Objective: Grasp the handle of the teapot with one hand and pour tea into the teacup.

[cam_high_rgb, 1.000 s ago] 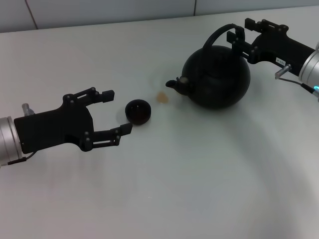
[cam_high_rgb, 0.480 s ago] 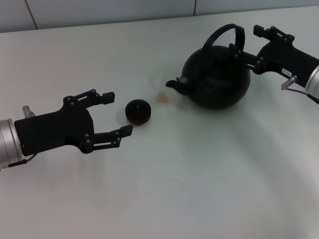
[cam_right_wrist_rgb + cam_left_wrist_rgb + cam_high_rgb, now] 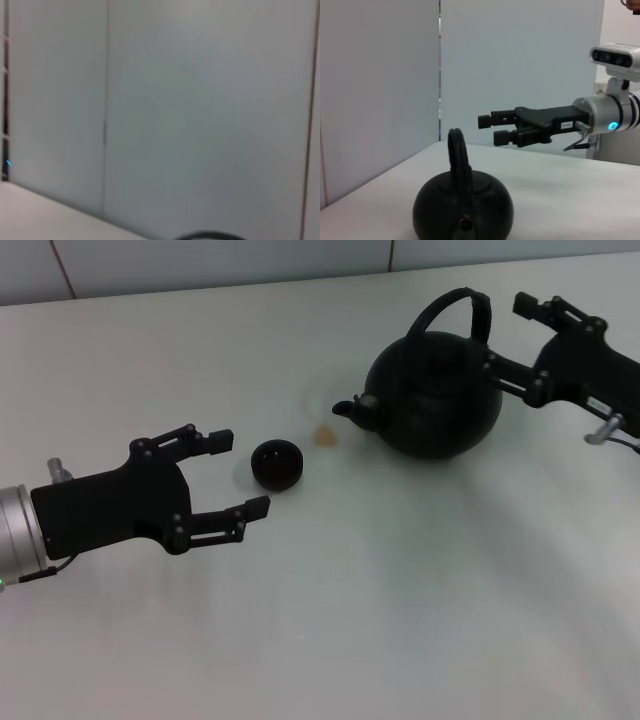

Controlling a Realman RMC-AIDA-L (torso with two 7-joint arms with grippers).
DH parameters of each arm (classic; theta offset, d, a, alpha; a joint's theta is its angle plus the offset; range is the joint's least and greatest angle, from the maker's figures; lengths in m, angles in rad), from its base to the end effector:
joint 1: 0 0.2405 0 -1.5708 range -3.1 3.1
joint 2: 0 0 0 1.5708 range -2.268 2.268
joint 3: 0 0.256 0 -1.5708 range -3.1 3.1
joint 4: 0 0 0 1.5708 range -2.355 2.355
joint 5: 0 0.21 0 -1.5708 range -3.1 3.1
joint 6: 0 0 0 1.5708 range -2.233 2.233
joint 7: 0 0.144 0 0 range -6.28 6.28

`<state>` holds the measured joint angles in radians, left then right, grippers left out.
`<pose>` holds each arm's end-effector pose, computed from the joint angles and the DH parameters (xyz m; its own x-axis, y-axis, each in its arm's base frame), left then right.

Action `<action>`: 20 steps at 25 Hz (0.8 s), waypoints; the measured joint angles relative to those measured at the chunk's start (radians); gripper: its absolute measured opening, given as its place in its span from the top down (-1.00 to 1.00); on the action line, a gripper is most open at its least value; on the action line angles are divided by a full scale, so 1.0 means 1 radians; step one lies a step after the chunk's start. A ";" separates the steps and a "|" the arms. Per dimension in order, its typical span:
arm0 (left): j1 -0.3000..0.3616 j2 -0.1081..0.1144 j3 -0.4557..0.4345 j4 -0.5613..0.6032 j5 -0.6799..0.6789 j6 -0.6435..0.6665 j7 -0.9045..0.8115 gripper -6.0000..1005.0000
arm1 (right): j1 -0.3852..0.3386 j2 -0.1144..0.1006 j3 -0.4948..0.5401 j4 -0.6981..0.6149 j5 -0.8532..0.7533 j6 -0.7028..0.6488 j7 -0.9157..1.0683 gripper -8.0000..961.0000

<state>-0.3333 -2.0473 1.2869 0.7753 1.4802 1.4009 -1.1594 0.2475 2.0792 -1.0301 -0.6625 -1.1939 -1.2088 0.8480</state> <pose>-0.2428 0.3019 -0.0270 0.8418 0.0904 0.5321 0.2380 -0.9470 -0.2156 0.3054 0.3202 0.0265 0.7825 0.0188 -0.6223 -0.4867 -0.6048 -0.6303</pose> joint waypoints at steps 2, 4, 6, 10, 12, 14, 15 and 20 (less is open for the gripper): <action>0.001 -0.001 0.000 0.002 0.000 0.018 0.001 -0.72 | -0.015 -0.004 0.015 -0.003 -0.025 -0.088 0.000 -0.68; 0.002 -0.002 0.000 0.007 0.000 0.044 -0.004 -0.72 | -0.024 -0.011 0.019 -0.010 -0.074 -0.175 0.019 -0.68; 0.005 -0.005 0.000 0.016 0.000 0.070 -0.006 -0.72 | -0.027 -0.018 0.023 -0.018 -0.135 -0.243 0.058 -0.68; 0.018 -0.009 0.001 0.034 0.000 0.105 -0.002 -0.72 | -0.020 -0.023 0.030 -0.028 -0.262 -0.332 0.109 -0.68; 0.025 -0.009 0.001 0.038 0.000 0.125 -0.005 -0.72 | -0.017 -0.022 0.029 -0.030 -0.310 -0.362 0.112 -0.68; 0.028 -0.009 0.001 0.038 0.000 0.133 -0.005 -0.72 | -0.017 -0.020 0.030 -0.033 -0.339 -0.380 0.113 -0.68; 0.032 -0.010 0.000 0.040 0.000 0.142 -0.004 -0.72 | -0.019 -0.018 0.030 -0.034 -0.344 -0.384 0.114 -0.68; 0.056 -0.010 -0.001 0.056 0.000 0.163 0.002 -0.72 | -0.026 -0.016 0.031 -0.032 -0.351 -0.394 0.113 -0.68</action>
<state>-0.2776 -2.0570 1.2854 0.8312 1.4803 1.5637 -1.1579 0.2215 2.0633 -0.9994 -0.6940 -1.5449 -1.6026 0.9607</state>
